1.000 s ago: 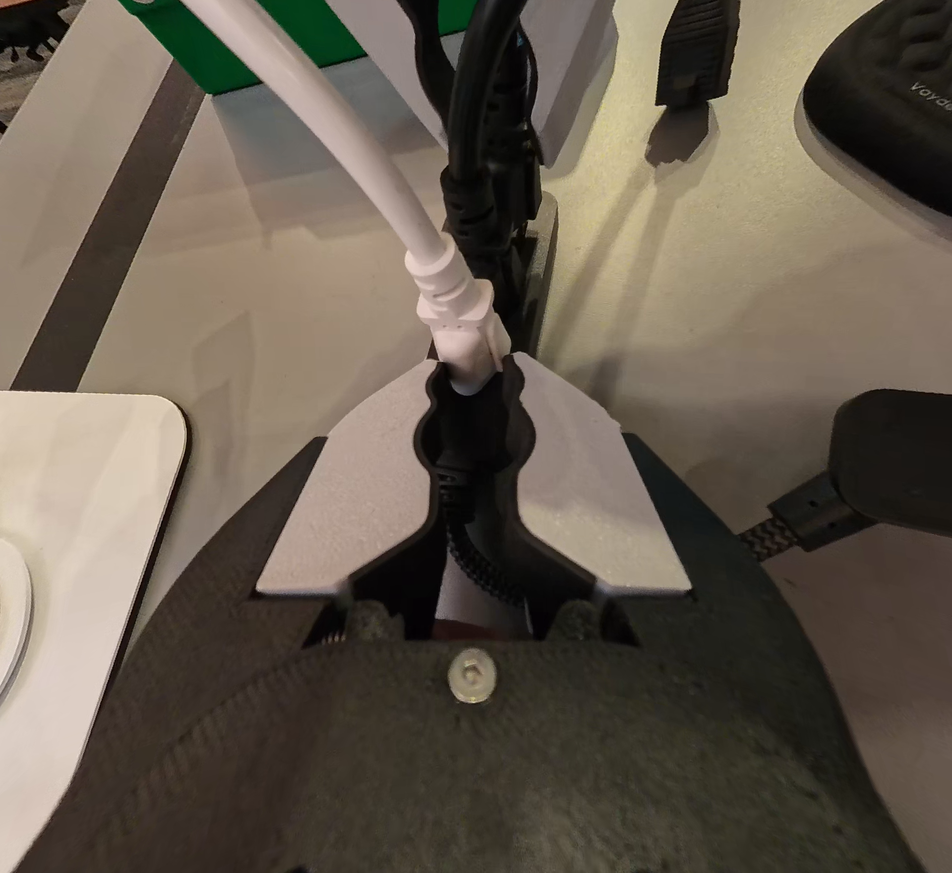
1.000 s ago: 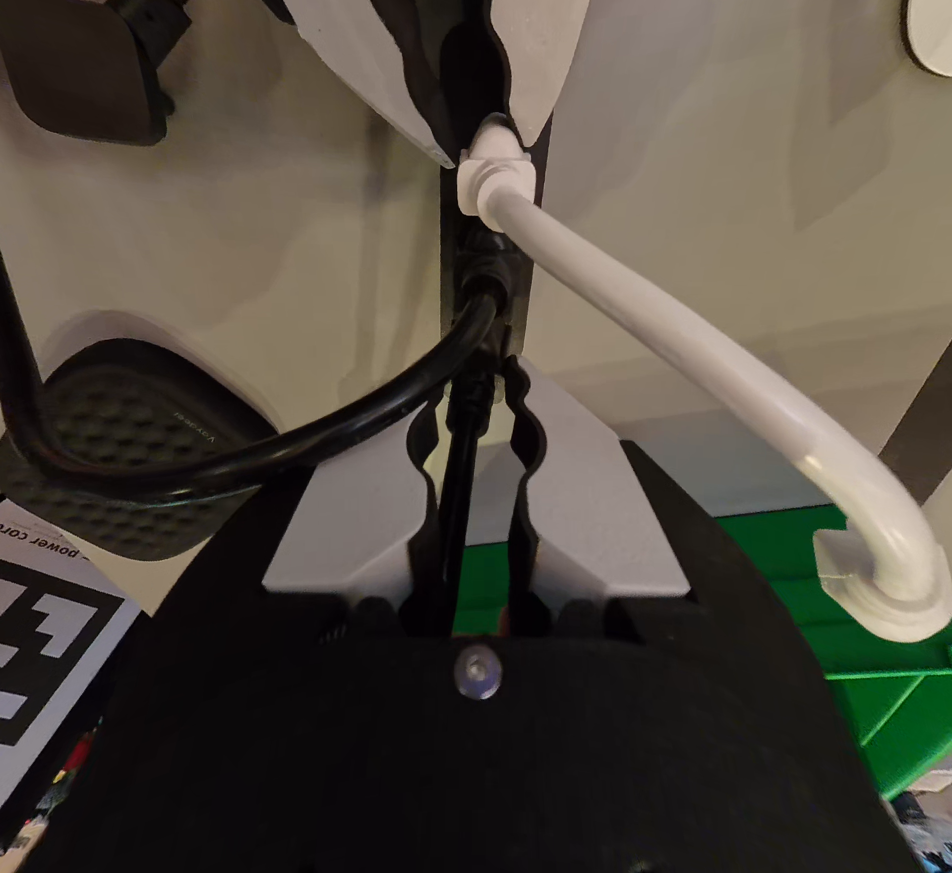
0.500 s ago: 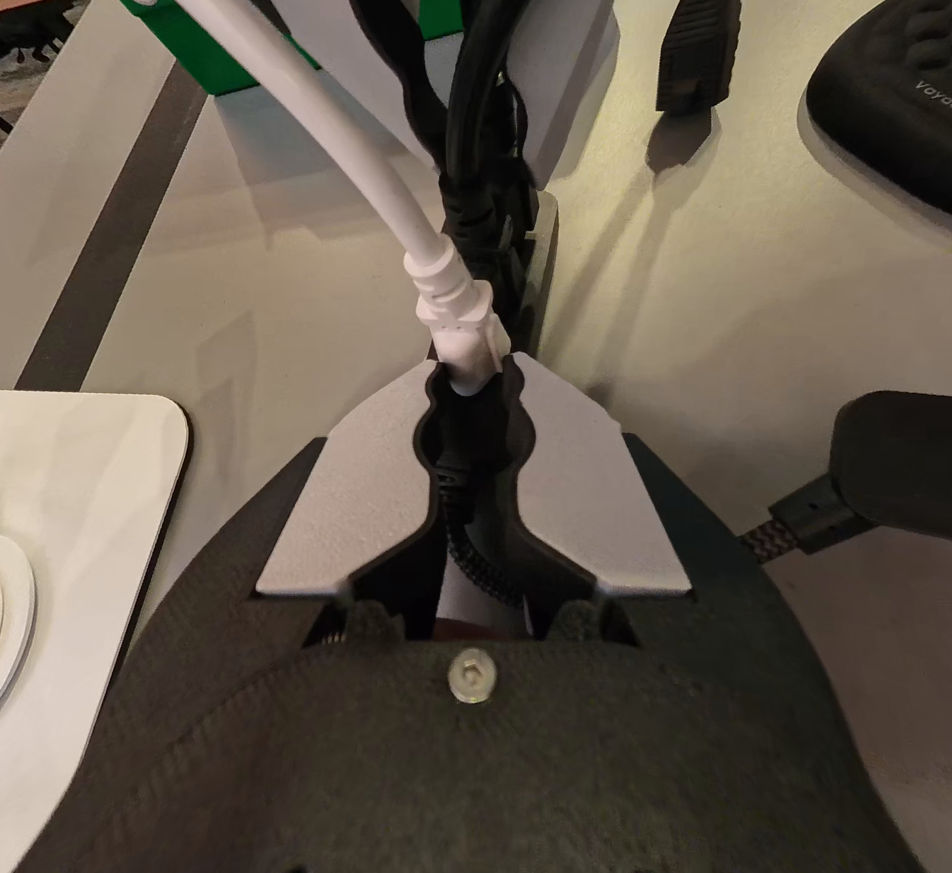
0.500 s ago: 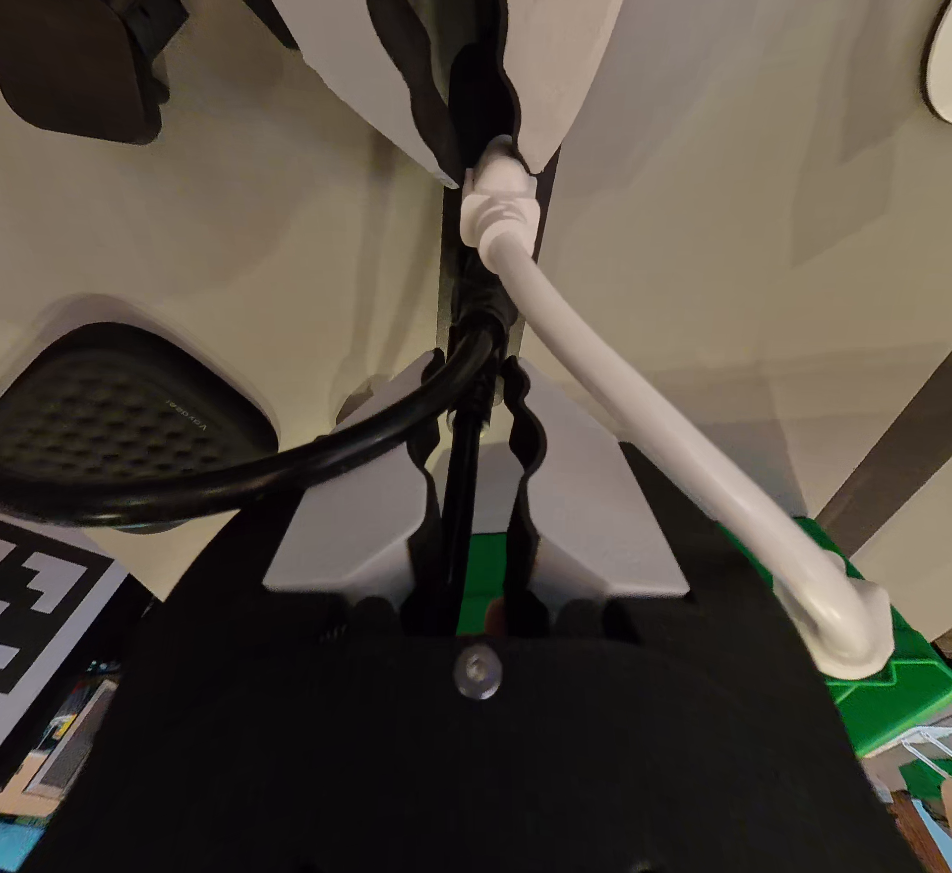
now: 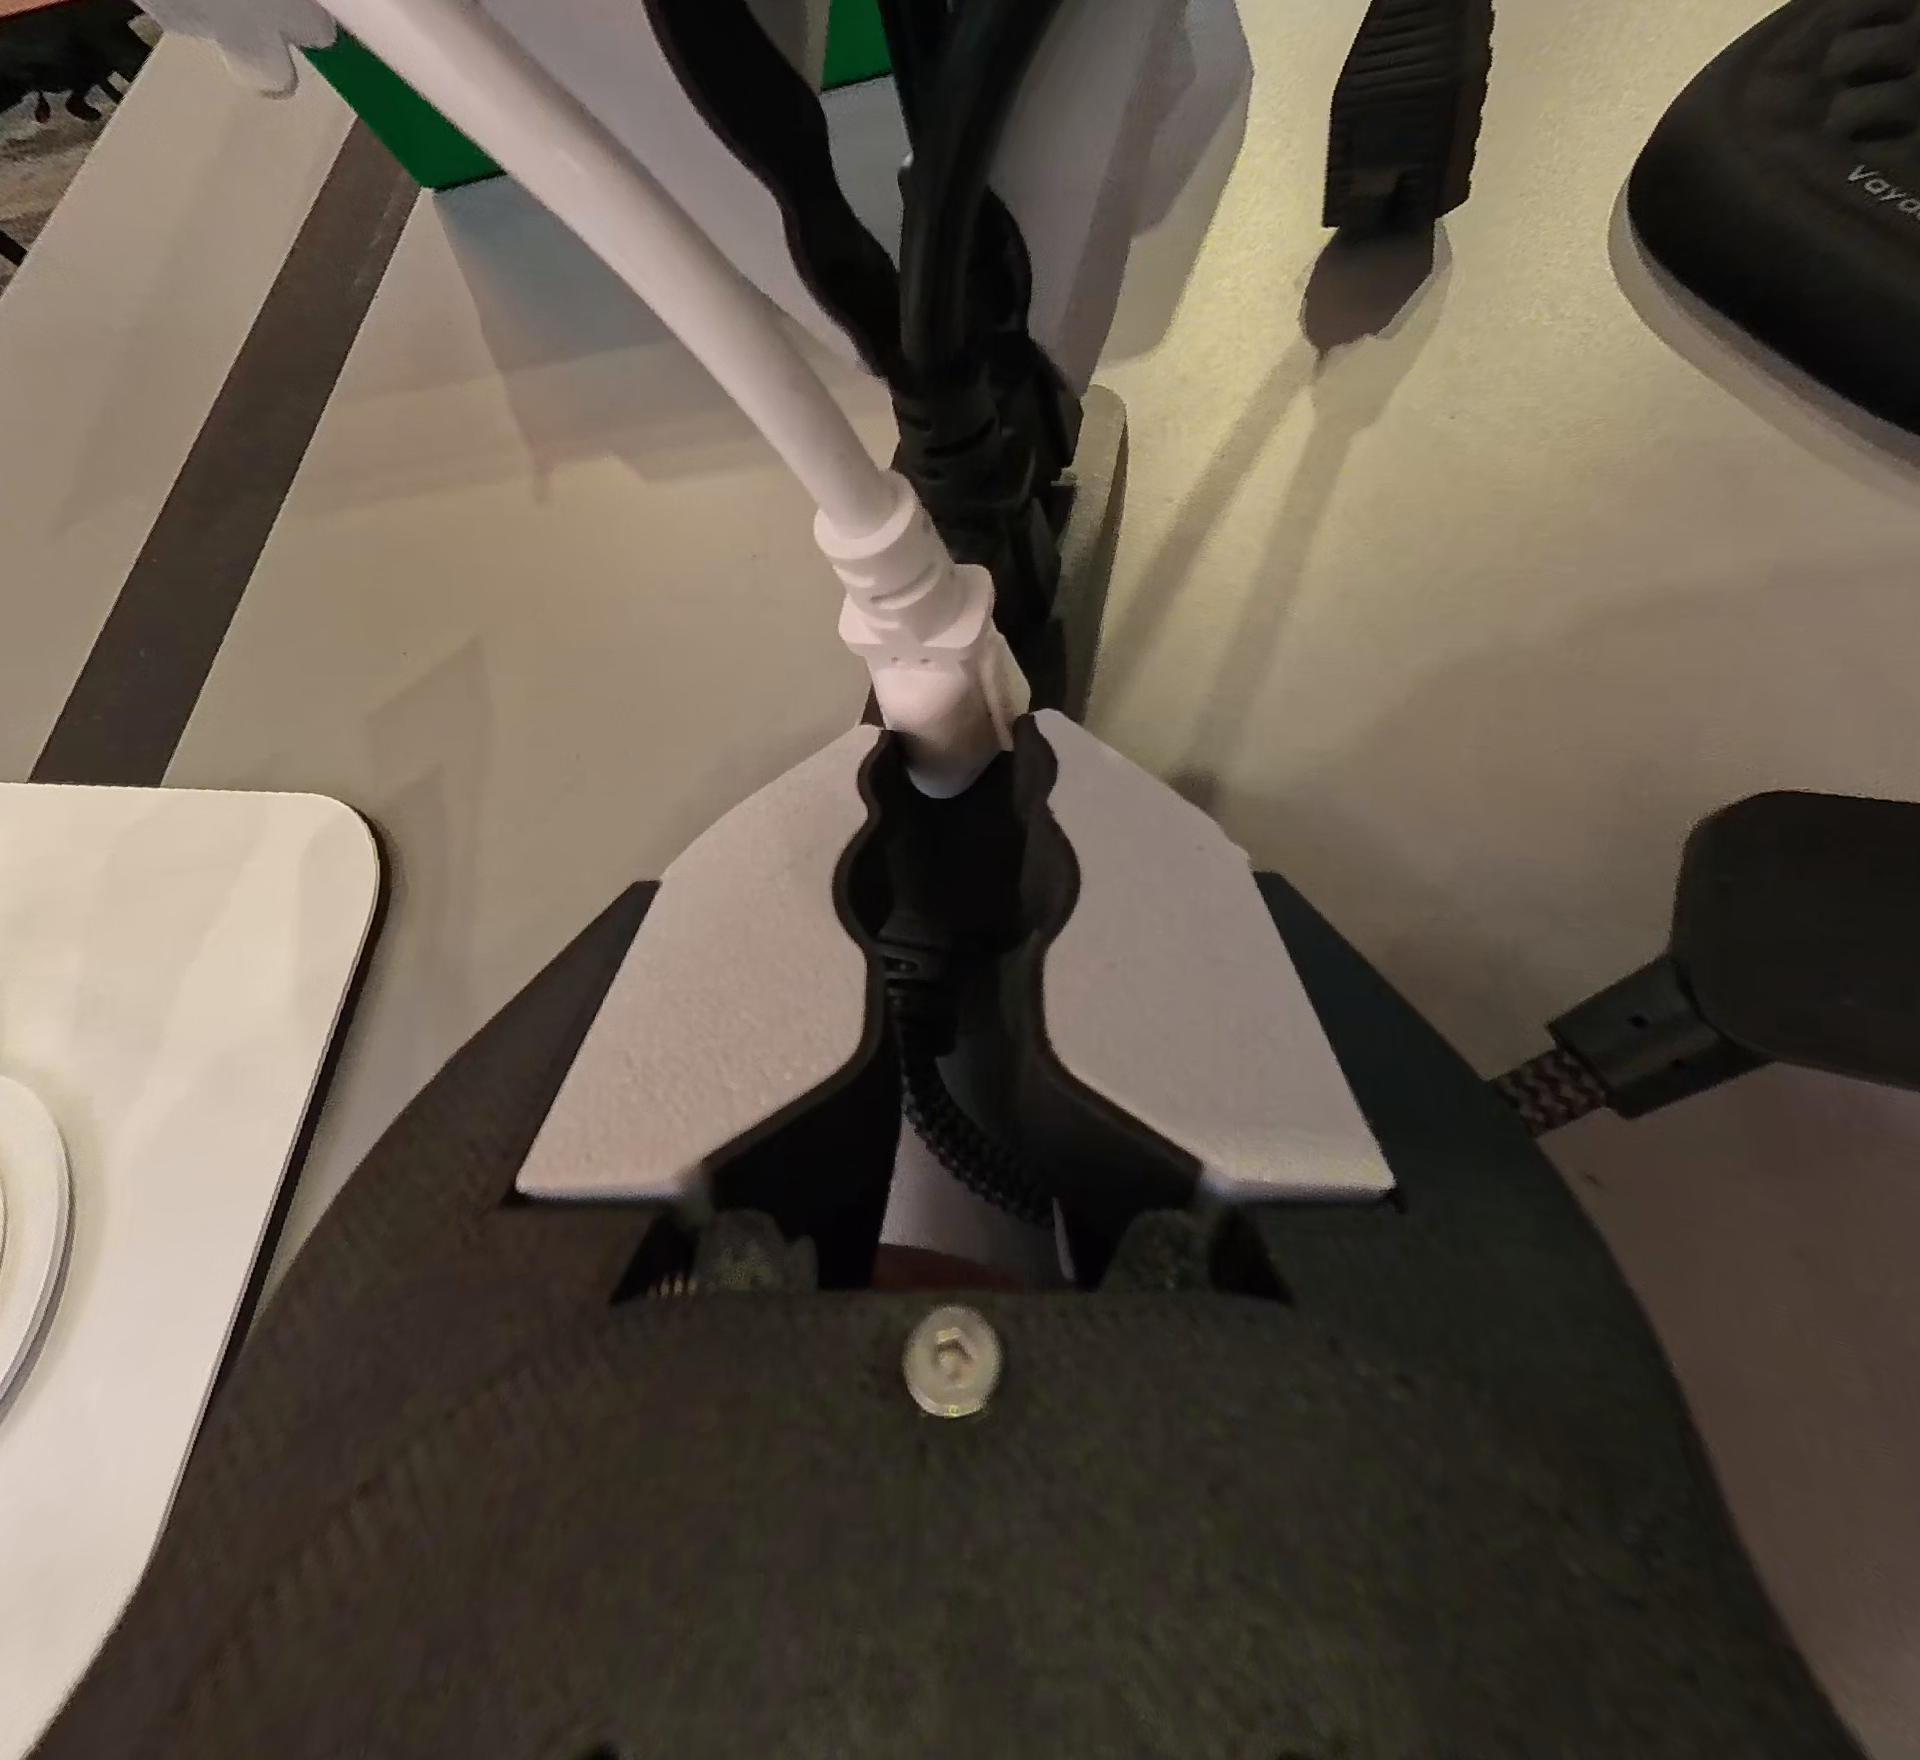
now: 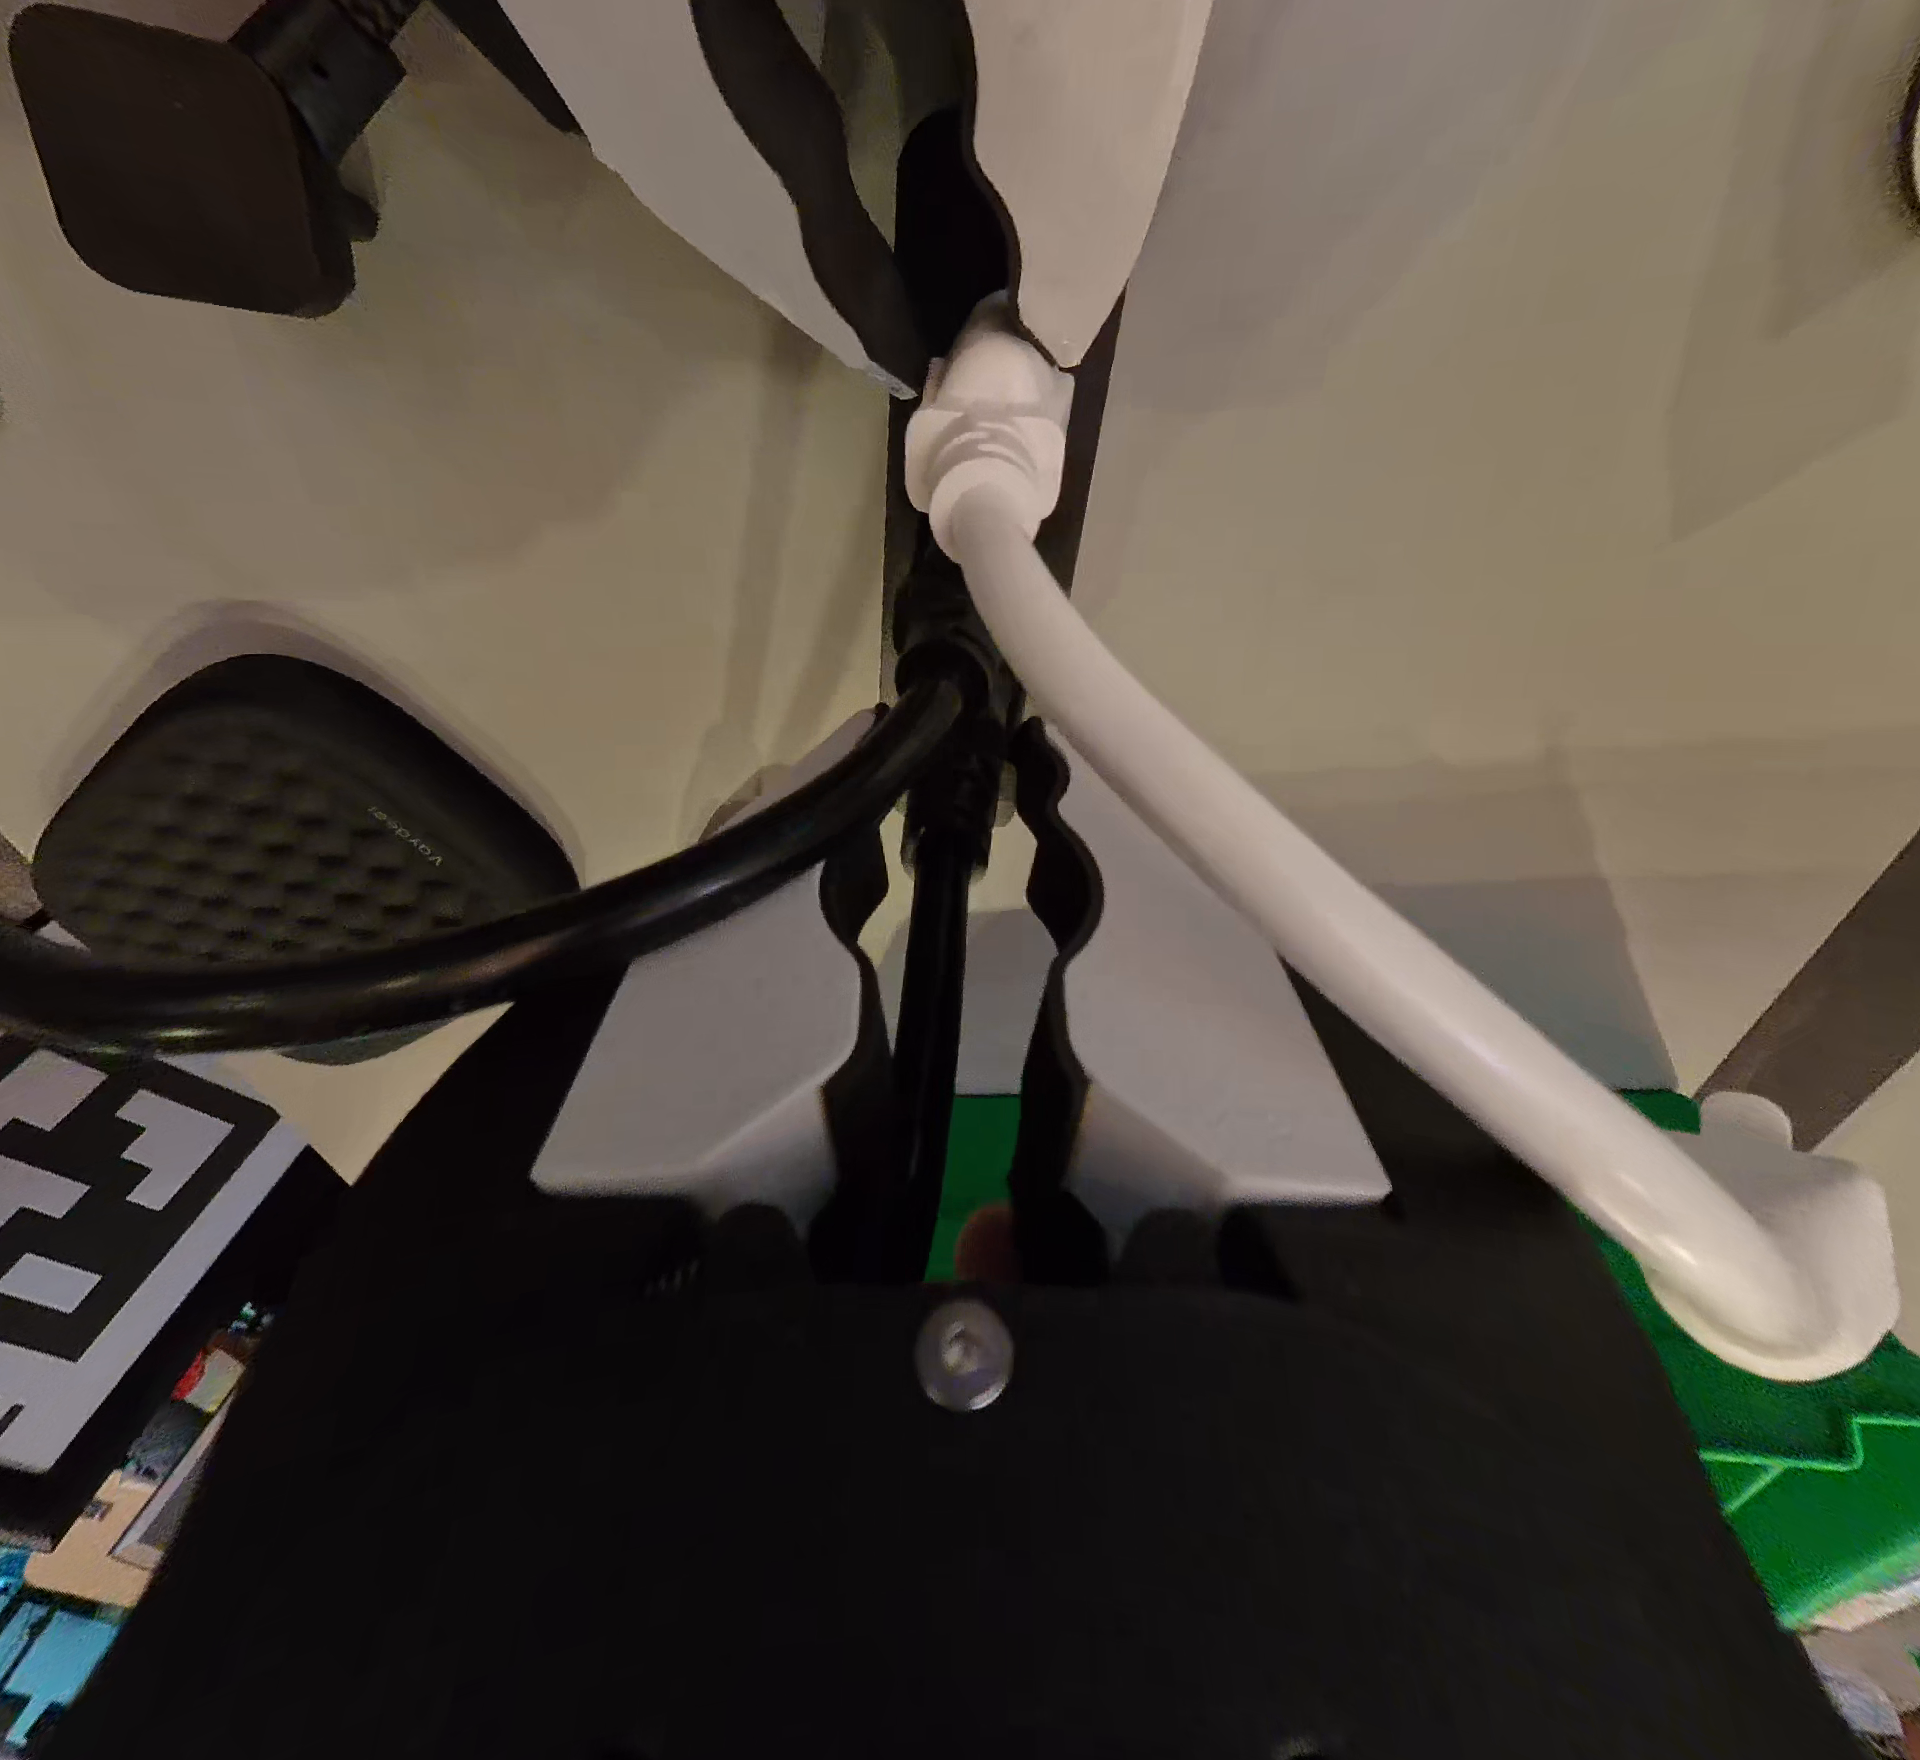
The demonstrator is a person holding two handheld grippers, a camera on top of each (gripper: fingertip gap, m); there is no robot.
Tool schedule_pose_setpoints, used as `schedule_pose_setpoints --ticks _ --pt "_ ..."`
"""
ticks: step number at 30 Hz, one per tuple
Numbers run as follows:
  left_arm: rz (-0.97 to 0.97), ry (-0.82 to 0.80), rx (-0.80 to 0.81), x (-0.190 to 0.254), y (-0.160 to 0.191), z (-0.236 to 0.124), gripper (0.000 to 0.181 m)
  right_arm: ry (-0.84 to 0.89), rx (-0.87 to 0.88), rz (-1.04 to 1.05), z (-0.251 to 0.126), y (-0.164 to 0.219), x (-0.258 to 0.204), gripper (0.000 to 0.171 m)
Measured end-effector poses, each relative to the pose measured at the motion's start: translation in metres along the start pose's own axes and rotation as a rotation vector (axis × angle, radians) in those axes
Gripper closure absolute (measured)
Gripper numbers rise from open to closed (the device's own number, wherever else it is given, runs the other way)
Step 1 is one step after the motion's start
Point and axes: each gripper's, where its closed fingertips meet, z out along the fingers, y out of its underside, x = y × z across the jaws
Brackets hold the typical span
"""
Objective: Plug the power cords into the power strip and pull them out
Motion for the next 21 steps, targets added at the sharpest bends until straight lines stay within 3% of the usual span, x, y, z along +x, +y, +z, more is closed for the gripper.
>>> schedule_pose_setpoints --ticks 16,21 --pt "-0.003 0.003 0.000 0.000 0.000 0.000 0.161 0.046 0.077 0.024 0.008 -0.002 -0.001 0.151" --pt "-0.001 0.000 0.000 0.000 0.000 0.000 0.161 0.230 0.079 -0.046 -0.019 -0.004 0.017 0.143"
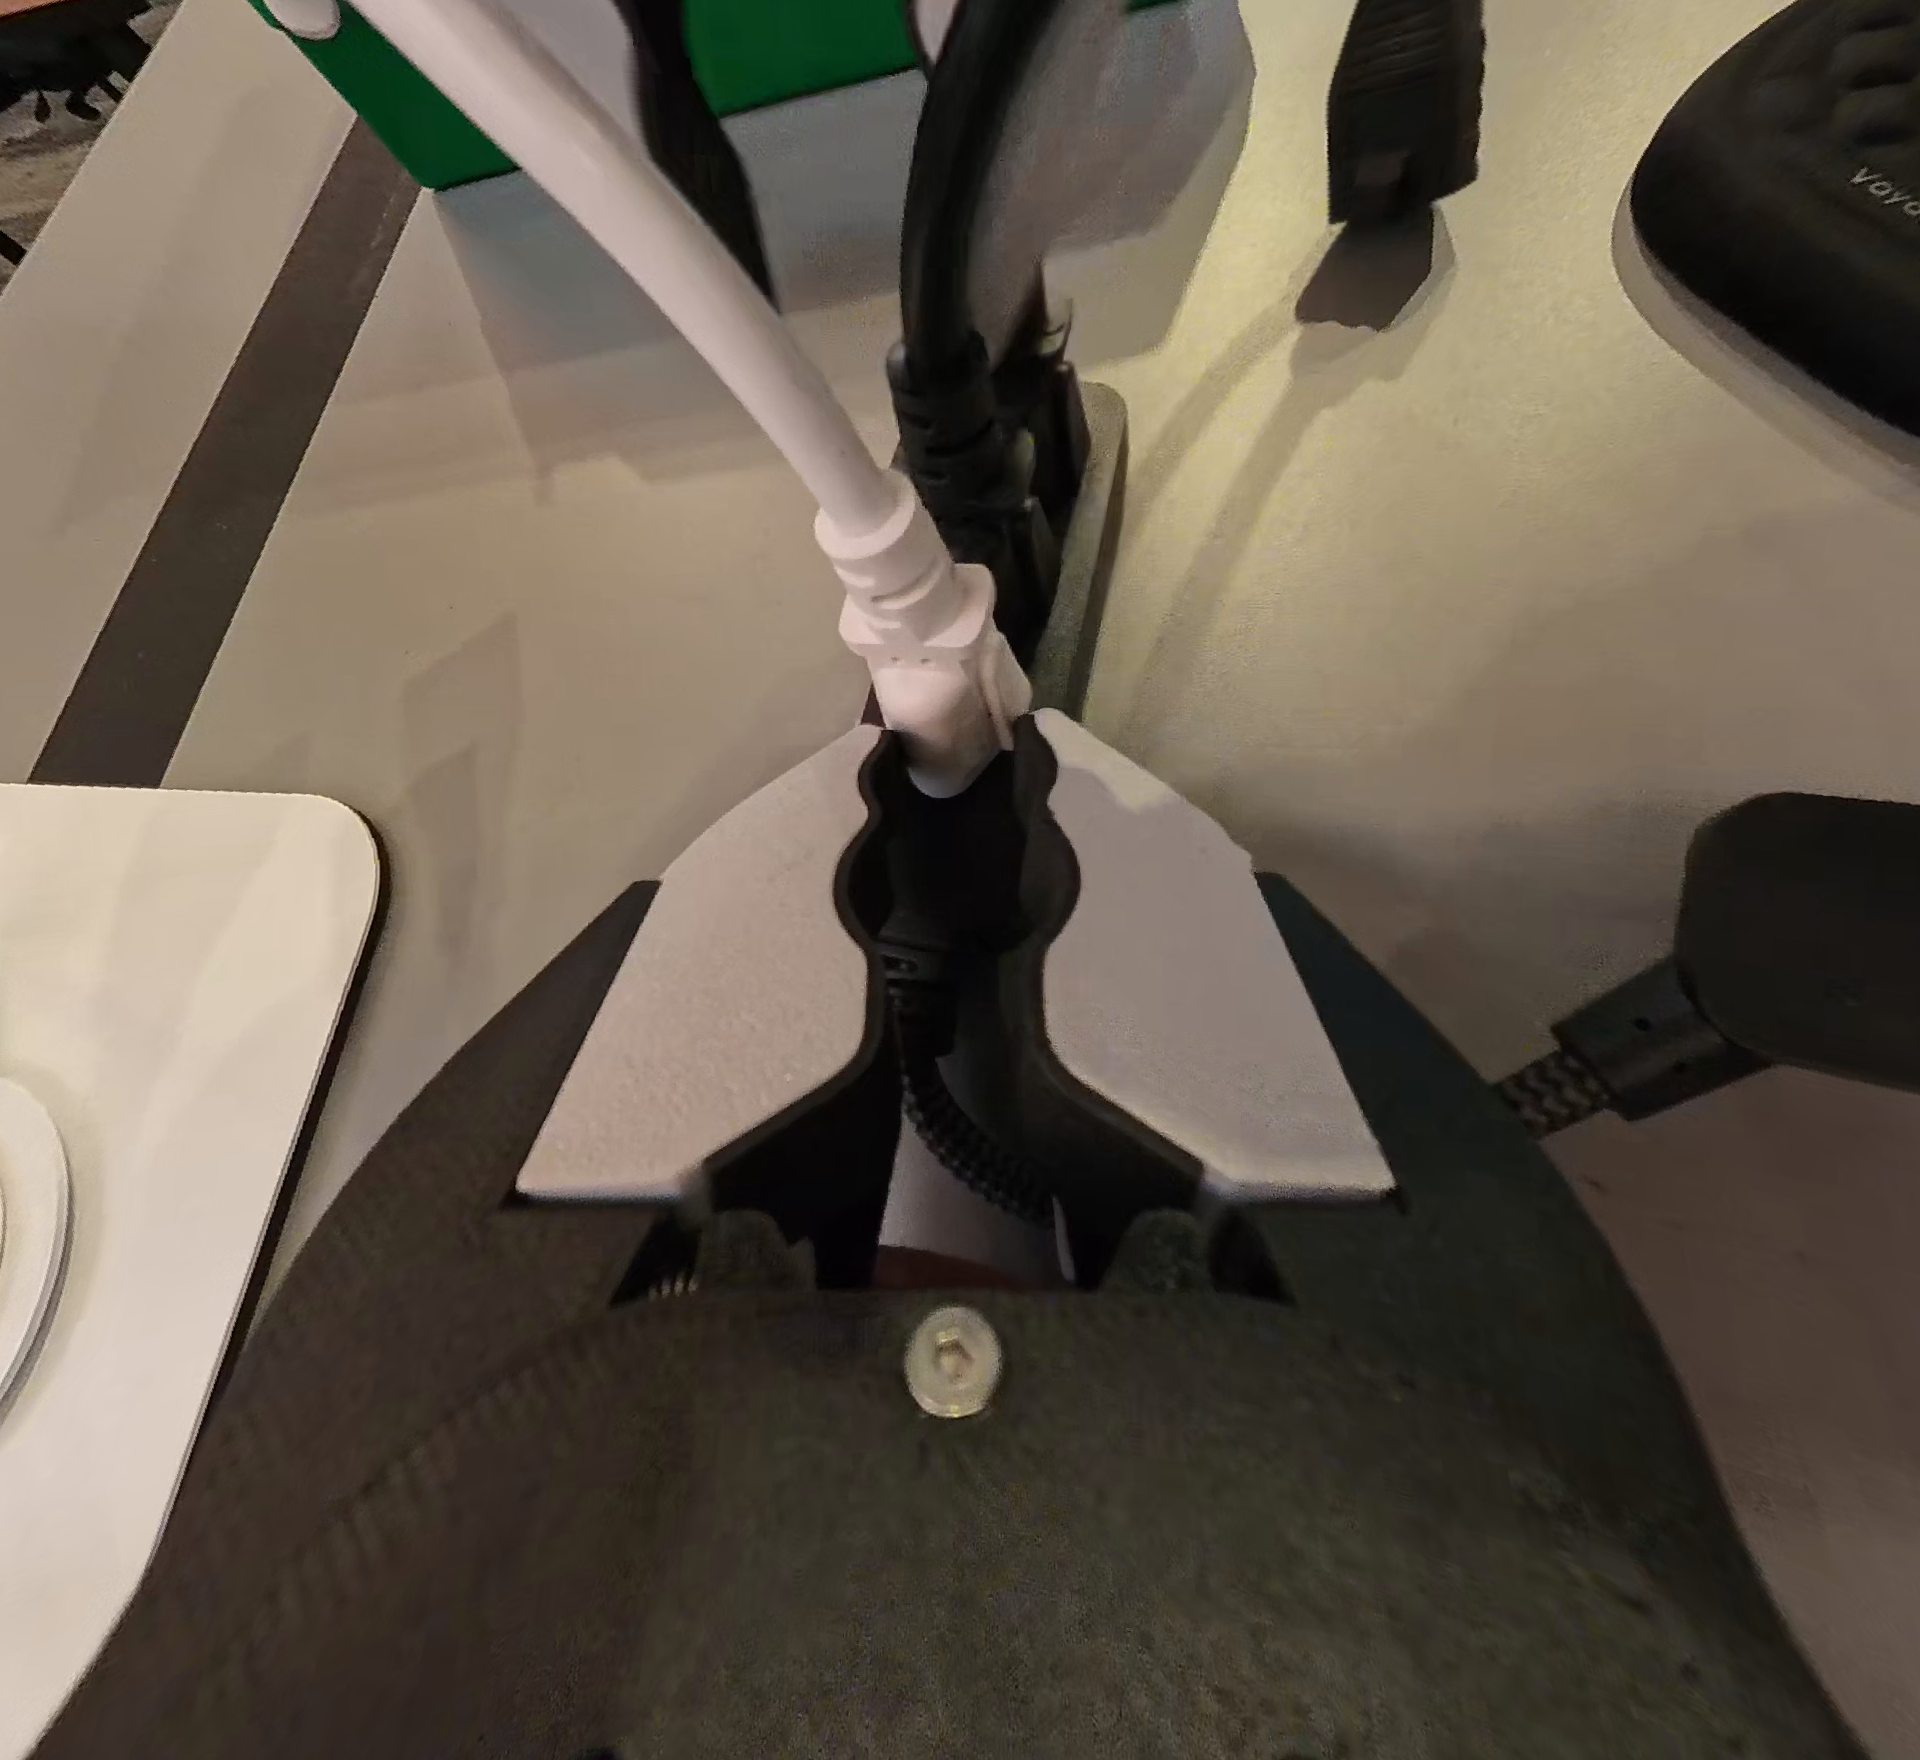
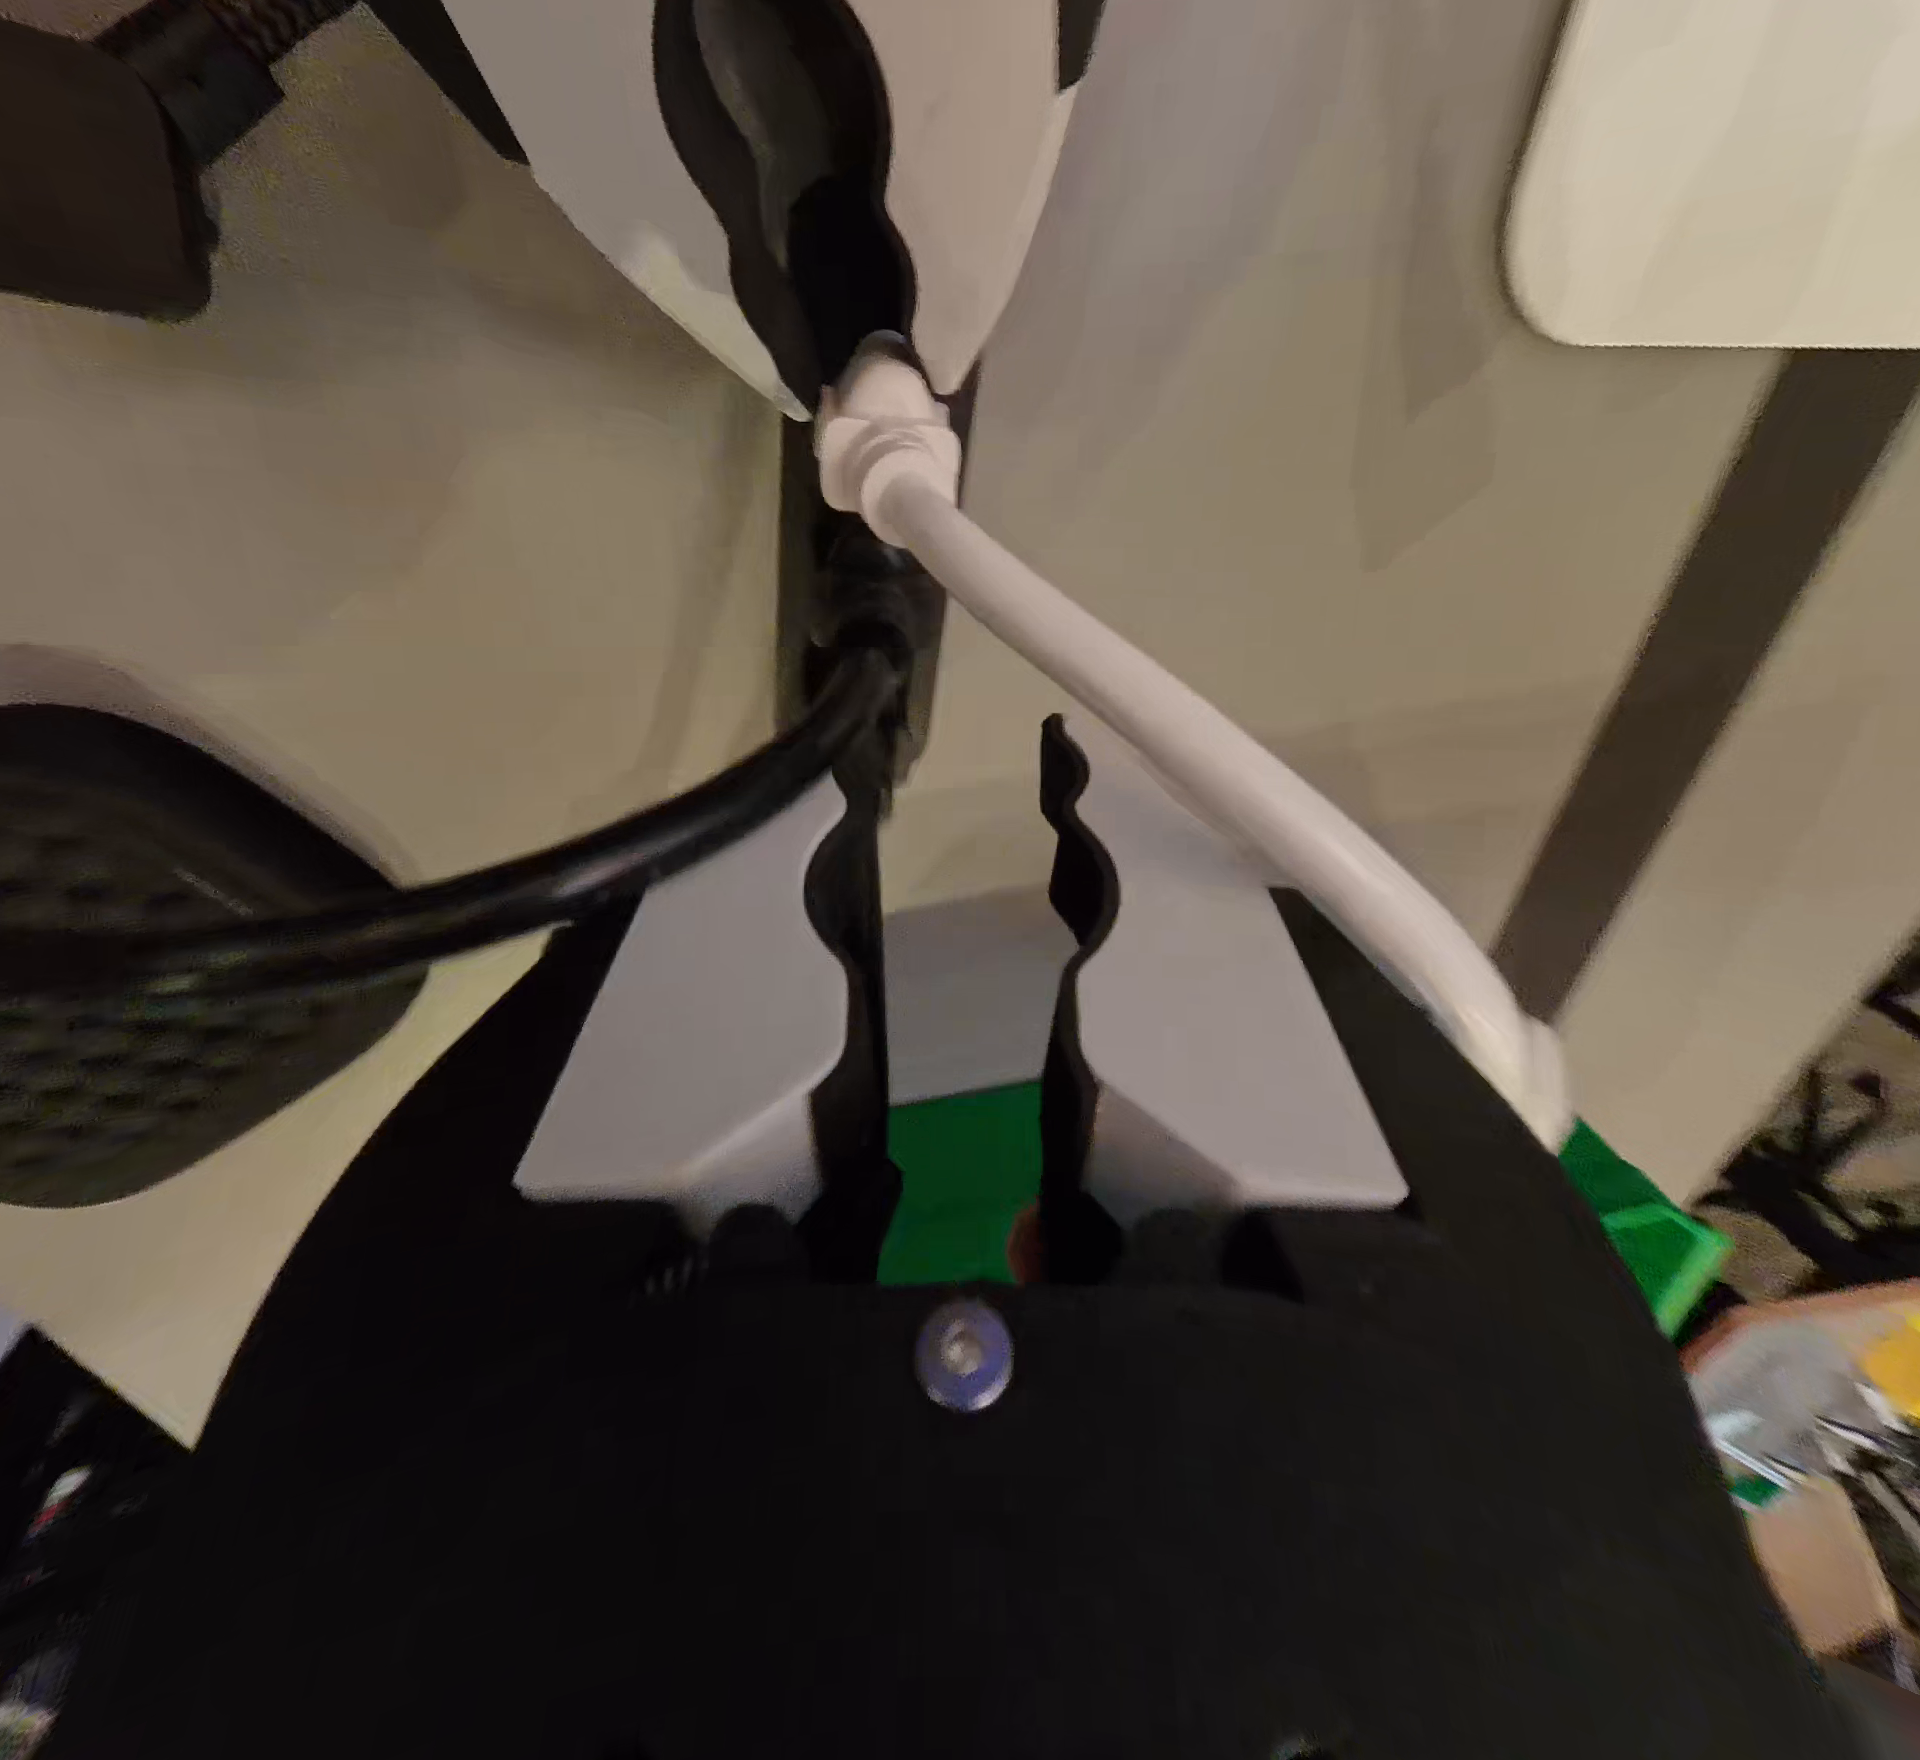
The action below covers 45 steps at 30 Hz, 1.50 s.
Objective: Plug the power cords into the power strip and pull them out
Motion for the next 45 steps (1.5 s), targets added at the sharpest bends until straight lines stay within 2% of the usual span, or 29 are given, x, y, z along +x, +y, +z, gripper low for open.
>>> schedule_pose_setpoints --ticks 6,10,12,14,16,22,25,34,38,45 --pt "-0.001 0.000 0.001 0.000 0.000 0.000 0.161 0.191 0.080 0.000 -0.077 -0.003 0.020 0.135" --pt "-0.001 0.000 0.002 0.000 0.000 0.000 0.161 0.346 0.149 0.041 -0.133 -0.005 0.011 0.144" --pt "0.002 -0.004 0.002 0.000 0.000 0.000 0.161 0.359 0.168 0.060 -0.145 -0.005 -0.010 0.147" --pt "0.010 -0.009 0.000 0.000 0.000 -0.001 0.161 0.269 0.180 0.101 -0.141 -0.004 -0.045 0.155" --pt "0.009 -0.008 -0.008 0.000 0.000 -0.001 0.161 0.219 0.169 0.101 -0.129 -0.003 -0.073 0.156" --pt "0.064 -0.039 -0.046 -0.003 0.001 -0.006 0.156 0.199 0.361 0.274 -0.097 -0.006 -0.099 0.155" --pt "0.083 -0.060 -0.070 -0.008 0.003 -0.009 0.158 0.220 0.483 0.369 -0.086 -0.003 -0.099 0.149" --pt "0.065 -0.067 -0.062 -0.014 0.005 -0.016 0.153 0.450 0.703 0.477 -0.072 0.011 -0.074 0.134" --pt "0.062 -0.063 -0.058 -0.014 0.005 -0.016 0.153 0.530 0.646 0.457 -0.067 0.019 -0.074 0.134" --pt "0.067 -0.065 -0.062 -0.014 0.005 -0.017 0.152 0.529 0.626 0.449 -0.054 0.019 -0.085 0.134"
